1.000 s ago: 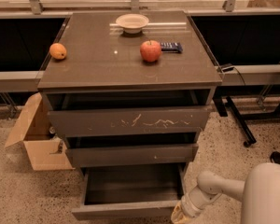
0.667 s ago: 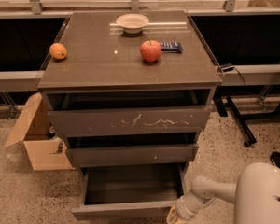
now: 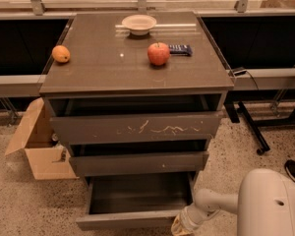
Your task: Close bottom drawer
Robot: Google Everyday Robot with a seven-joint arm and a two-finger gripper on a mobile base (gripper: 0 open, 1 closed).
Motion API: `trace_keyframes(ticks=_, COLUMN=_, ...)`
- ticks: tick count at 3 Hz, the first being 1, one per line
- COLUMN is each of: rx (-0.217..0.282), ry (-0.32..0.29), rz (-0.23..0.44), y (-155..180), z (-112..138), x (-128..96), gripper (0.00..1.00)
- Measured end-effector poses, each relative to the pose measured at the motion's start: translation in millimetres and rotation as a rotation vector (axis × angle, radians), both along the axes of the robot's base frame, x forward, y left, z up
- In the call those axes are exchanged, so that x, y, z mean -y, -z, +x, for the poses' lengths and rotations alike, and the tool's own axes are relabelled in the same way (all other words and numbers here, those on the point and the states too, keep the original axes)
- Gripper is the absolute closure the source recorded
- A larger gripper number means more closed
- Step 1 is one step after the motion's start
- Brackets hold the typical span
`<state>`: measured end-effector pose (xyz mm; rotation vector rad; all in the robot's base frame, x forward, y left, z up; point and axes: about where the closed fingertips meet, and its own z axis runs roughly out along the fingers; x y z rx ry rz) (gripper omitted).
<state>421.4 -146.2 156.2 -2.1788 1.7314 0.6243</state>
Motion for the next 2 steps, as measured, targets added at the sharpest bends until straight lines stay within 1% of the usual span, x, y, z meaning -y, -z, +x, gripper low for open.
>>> trace_keyframes(ticks=1, rx=0.035, ry=0.011, rz=-0.003, y=-1.7, z=11.1, x=2.2, gripper=0.19)
trace_keyframes(ticks=2, rx=0.037, ry=0.013, rz=-0.001, y=-1.6, z=12.4, x=3.7, gripper=0.00)
